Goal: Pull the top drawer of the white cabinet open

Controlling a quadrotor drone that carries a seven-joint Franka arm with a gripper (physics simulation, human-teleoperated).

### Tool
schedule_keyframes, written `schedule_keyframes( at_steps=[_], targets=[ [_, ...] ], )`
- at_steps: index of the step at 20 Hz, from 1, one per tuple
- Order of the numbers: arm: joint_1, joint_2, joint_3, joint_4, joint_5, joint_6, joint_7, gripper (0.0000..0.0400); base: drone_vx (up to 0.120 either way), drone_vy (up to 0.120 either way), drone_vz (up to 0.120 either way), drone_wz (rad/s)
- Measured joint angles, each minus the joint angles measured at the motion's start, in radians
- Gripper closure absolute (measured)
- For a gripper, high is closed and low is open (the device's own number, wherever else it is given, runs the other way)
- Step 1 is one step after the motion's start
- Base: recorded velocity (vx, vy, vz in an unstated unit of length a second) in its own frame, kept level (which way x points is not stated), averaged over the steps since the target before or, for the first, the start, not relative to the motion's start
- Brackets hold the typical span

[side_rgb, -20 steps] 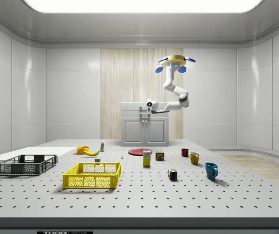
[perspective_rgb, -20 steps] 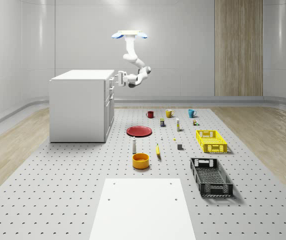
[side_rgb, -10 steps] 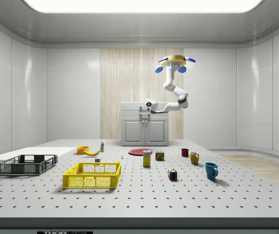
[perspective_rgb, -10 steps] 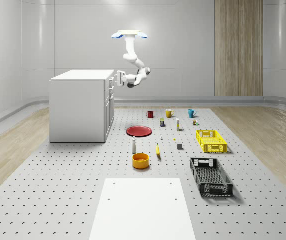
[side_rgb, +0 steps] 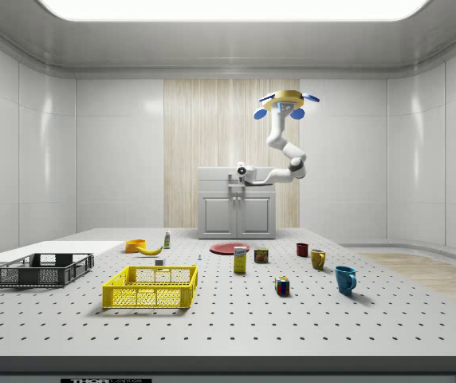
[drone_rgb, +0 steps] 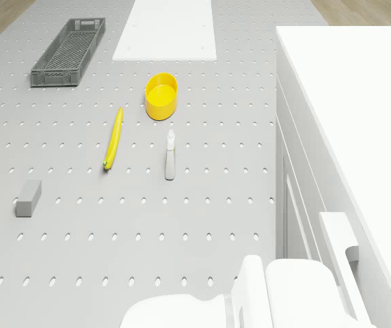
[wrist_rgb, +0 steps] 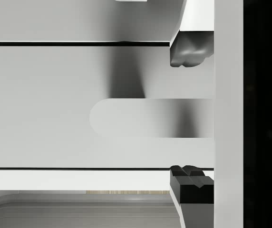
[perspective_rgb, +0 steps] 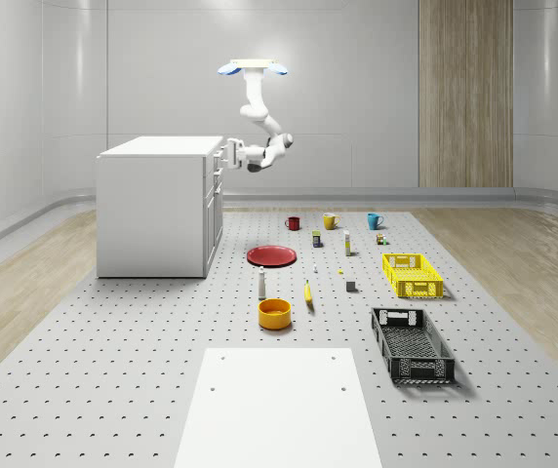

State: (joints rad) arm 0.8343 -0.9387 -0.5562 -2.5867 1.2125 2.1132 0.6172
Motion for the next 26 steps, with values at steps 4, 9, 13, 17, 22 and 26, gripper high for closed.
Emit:
schedule_keyframes(
  at_steps=[4, 9, 13, 17, 22, 26],
  targets=[
    [-0.005, 0.011, 0.008, 0.003, 0.013, -0.003, -0.007, 0.0095, 0.000, 0.000, 0.000, 0.000],
    [-0.015, 0.020, 0.016, 0.005, 0.023, -0.011, -0.012, 0.0095, 0.000, 0.000, 0.000, 0.000],
    [-0.025, 0.026, 0.022, 0.006, 0.030, -0.019, -0.015, 0.0221, 0.000, 0.000, 0.000, 0.000],
    [-0.034, 0.031, 0.027, 0.006, 0.036, -0.026, -0.018, 0.0268, 0.000, 0.000, 0.000, 0.000],
    [-0.045, 0.035, 0.034, 0.008, 0.040, -0.034, -0.006, 0.0282, 0.000, 0.000, 0.000, 0.000],
    [-0.038, 0.032, 0.010, 0.007, -0.011, -0.042, -0.007, 0.0217, 0.000, 0.000, 0.000, 0.000]
  ],
)
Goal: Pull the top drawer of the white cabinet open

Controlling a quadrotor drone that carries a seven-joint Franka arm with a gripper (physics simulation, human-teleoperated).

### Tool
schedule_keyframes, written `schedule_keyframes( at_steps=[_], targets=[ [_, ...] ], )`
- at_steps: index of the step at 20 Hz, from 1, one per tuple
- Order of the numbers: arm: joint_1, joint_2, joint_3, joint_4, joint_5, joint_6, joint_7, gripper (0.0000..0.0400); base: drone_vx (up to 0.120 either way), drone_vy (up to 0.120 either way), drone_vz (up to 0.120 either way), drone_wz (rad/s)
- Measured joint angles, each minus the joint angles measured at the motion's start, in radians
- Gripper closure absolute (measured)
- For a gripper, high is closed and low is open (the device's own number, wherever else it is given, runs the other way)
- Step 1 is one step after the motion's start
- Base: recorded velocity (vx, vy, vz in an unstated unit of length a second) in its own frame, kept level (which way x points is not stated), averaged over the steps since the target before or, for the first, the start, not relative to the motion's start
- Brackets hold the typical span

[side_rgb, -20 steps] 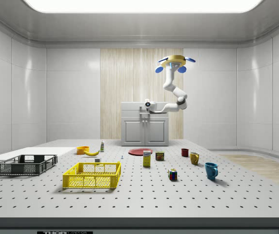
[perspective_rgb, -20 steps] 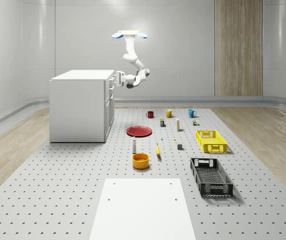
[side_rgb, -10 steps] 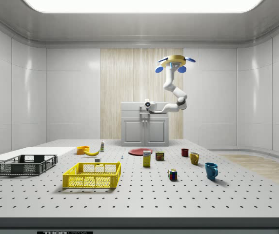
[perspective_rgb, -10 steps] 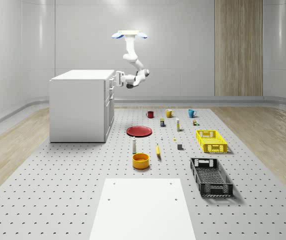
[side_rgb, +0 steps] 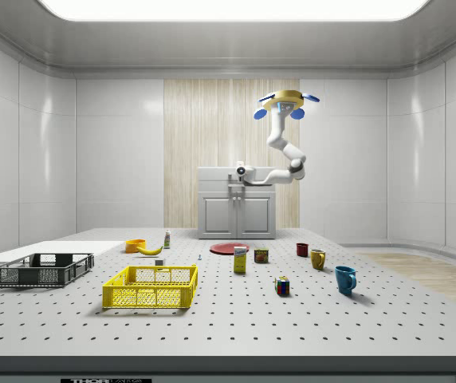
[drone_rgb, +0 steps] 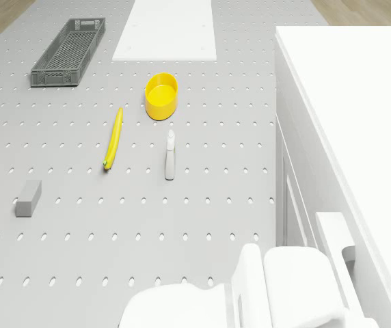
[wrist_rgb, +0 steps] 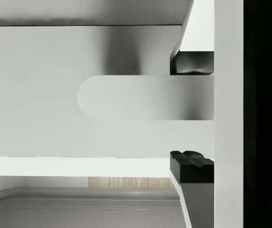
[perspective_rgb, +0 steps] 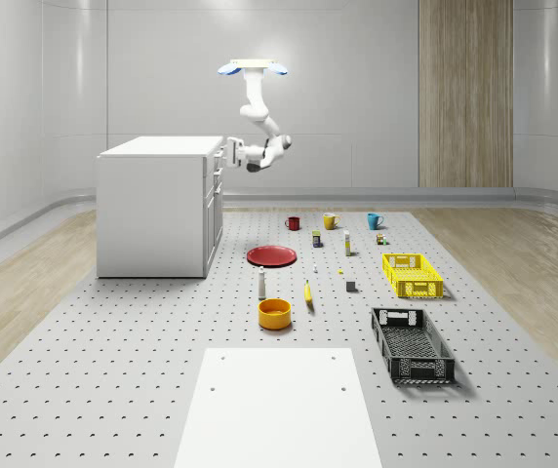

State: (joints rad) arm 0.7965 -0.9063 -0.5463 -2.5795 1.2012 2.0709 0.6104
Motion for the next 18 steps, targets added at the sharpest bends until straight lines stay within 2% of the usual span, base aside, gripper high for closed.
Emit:
schedule_keyframes(
  at_steps=[3, 7, 18],
  targets=[
    [-0.007, -0.004, 0.004, 0.000, 0.013, -0.003, -0.001, 0.0258, 0.000, 0.000, 0.000, 0.000],
    [-0.023, -0.011, -0.002, 0.000, 0.009, -0.020, 0.004, 0.0280, 0.000, 0.000, 0.000, 0.000],
    [-0.080, -0.038, -0.055, 0.006, -0.056, -0.101, 0.027, 0.0288, 0.000, 0.000, 0.000, 0.000]
  ],
)
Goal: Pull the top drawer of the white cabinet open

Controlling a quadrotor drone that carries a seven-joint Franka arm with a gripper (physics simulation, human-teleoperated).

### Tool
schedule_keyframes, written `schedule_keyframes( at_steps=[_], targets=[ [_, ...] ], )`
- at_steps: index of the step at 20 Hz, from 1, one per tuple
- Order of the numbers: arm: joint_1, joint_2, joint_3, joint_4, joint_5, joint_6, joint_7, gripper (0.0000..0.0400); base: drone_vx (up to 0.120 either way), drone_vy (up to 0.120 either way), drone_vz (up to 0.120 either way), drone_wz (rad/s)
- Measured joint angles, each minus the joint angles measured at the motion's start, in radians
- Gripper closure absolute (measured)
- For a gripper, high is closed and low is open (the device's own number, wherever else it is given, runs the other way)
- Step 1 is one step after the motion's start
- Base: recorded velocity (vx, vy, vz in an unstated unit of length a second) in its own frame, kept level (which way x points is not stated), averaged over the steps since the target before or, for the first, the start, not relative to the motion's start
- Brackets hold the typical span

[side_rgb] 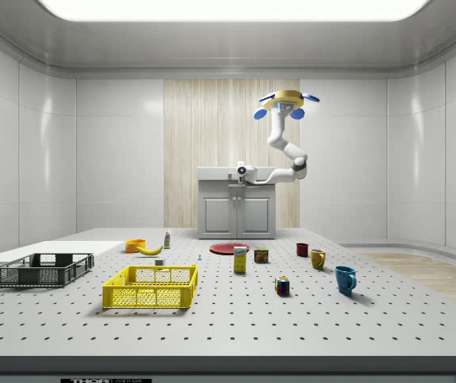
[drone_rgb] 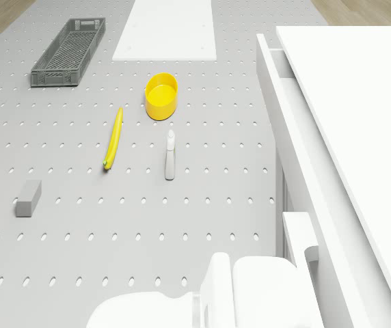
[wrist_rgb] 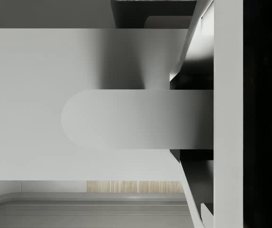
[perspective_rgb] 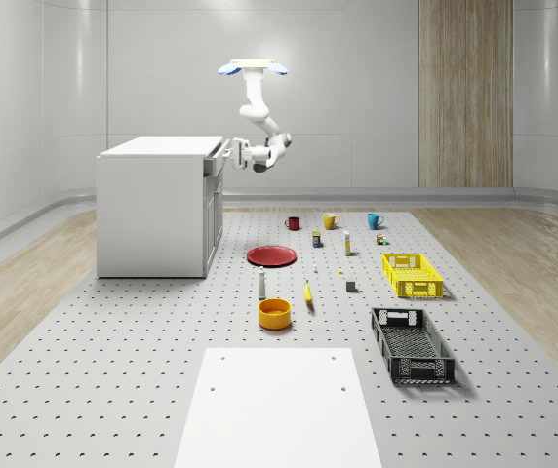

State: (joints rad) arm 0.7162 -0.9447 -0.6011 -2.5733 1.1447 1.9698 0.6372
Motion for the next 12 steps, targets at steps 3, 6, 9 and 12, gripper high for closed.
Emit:
schedule_keyframes(
  at_steps=[3, 6, 9, 12],
  targets=[
    [-0.011, -0.006, -0.016, 0.004, -0.019, -0.019, 0.008, 0.0287, 0.000, 0.000, 0.000, 0.000],
    [-0.021, -0.013, -0.035, 0.009, -0.041, -0.040, 0.015, 0.0287, 0.000, 0.000, 0.000, 0.000],
    [-0.029, -0.020, -0.056, 0.015, -0.064, -0.061, 0.024, 0.0287, 0.000, 0.000, 0.000, 0.000],
    [-0.036, -0.026, -0.077, 0.022, -0.088, -0.082, 0.032, 0.0286, 0.000, 0.000, 0.000, 0.000]
  ],
)
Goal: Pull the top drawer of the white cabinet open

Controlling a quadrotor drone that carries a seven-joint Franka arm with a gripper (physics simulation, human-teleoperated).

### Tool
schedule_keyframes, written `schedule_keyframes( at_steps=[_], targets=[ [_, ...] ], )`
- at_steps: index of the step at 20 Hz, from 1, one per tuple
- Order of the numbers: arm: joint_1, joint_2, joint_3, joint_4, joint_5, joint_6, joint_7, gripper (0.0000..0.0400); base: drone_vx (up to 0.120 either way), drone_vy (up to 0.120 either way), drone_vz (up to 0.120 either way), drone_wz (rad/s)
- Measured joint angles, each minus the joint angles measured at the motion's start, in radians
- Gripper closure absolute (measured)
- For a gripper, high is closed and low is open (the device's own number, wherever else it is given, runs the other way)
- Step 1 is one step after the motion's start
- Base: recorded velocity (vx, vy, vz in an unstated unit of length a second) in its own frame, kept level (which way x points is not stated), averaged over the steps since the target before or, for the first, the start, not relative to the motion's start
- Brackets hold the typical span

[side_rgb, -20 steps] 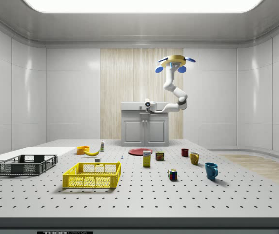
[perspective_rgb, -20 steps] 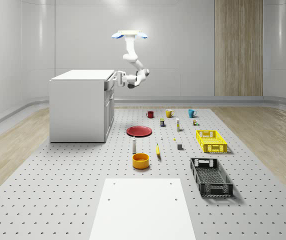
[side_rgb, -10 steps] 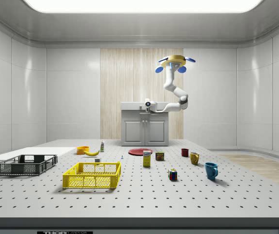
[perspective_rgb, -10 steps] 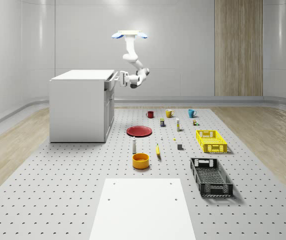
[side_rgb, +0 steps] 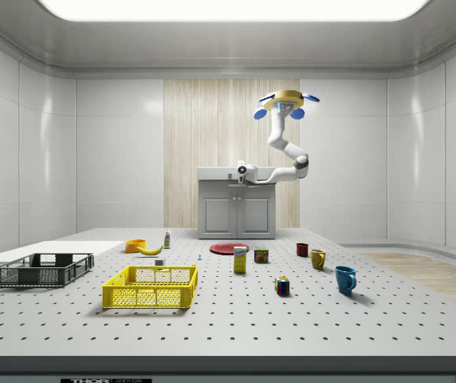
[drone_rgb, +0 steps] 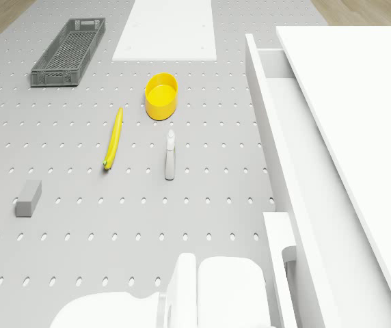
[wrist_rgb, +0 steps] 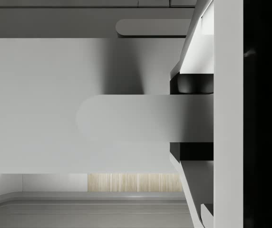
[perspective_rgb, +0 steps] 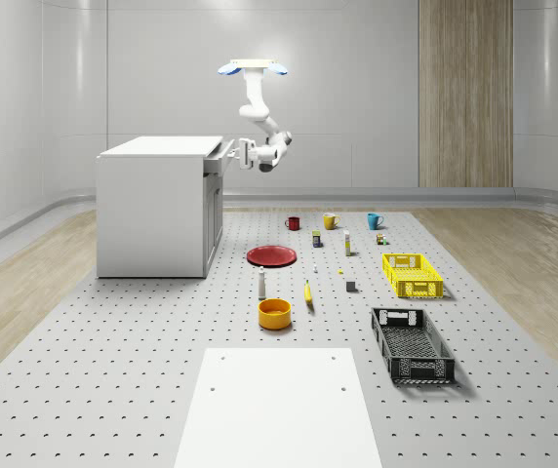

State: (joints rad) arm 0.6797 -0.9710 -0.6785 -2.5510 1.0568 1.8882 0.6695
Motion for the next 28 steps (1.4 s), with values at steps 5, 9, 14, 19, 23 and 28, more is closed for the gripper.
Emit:
schedule_keyframes(
  at_steps=[5, 9, 14, 19, 23, 28],
  targets=[
    [-0.009, -0.011, -0.040, 0.016, -0.042, -0.035, 0.014, 0.0287, 0.000, 0.000, 0.000, 0.000],
    [-0.013, -0.021, -0.074, 0.031, -0.077, -0.063, 0.024, 0.0287, 0.000, 0.000, 0.000, 0.000],
    [-0.014, -0.033, -0.120, 0.055, -0.122, -0.099, 0.039, 0.0287, 0.000, 0.000, 0.000, 0.000],
    [-0.010, -0.046, -0.170, 0.086, -0.172, -0.139, 0.056, 0.0287, 0.000, 0.000, 0.000, 0.000],
    [-0.002, -0.057, -0.208, 0.111, -0.207, -0.165, 0.070, 0.0194, 0.000, 0.000, 0.000, 0.000],
    [0.011, -0.072, -0.233, 0.128, -0.235, -0.175, 0.083, 0.0123, 0.000, 0.112, 0.000, 0.000]
  ],
)
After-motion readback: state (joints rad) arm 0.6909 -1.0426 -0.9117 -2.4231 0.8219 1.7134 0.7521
